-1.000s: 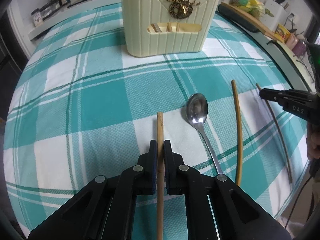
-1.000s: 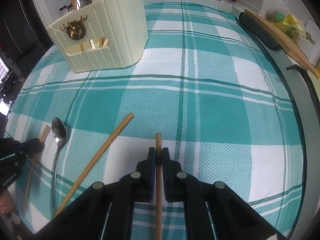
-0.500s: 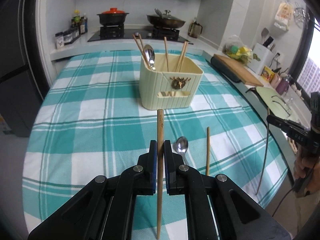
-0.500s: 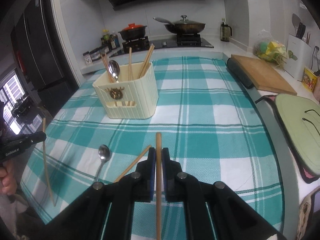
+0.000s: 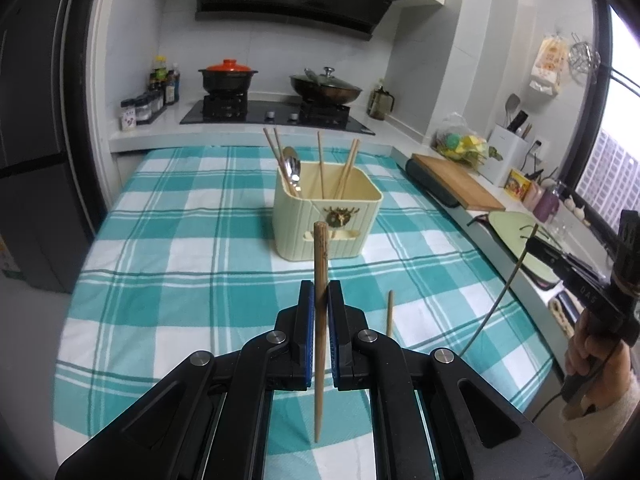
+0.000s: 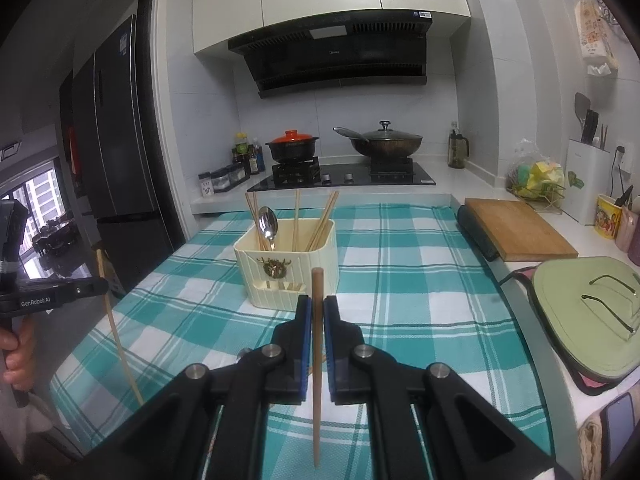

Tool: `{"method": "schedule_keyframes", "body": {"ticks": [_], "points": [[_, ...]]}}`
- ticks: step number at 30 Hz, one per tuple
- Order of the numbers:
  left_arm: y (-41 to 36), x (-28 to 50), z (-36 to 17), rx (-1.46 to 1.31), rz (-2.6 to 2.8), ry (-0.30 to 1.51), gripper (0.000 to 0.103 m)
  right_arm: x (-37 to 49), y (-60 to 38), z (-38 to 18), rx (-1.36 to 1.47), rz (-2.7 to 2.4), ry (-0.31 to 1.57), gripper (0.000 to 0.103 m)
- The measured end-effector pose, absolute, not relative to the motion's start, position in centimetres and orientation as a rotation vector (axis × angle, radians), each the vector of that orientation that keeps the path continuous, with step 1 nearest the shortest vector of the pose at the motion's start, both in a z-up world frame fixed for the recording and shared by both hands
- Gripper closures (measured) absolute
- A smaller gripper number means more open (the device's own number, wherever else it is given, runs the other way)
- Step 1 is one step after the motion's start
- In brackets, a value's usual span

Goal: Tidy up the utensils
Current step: 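Lift both held chopsticks and carry them above the cream holder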

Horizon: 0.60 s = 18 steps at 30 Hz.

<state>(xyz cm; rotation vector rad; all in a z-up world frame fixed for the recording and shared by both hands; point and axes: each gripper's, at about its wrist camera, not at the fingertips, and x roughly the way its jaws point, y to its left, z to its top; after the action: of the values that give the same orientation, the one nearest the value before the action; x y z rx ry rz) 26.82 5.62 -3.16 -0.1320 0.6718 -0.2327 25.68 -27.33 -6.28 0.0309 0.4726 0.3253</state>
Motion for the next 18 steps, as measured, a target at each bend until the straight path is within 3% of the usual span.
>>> {"method": "schedule_keyframes", "body": {"ticks": [18], "points": [[5.6,27.3,-3.2,-0.1,-0.176,0.642,0.098,25.7,-26.5,-5.0,0.039,0.333,0.448,0.097]]}}
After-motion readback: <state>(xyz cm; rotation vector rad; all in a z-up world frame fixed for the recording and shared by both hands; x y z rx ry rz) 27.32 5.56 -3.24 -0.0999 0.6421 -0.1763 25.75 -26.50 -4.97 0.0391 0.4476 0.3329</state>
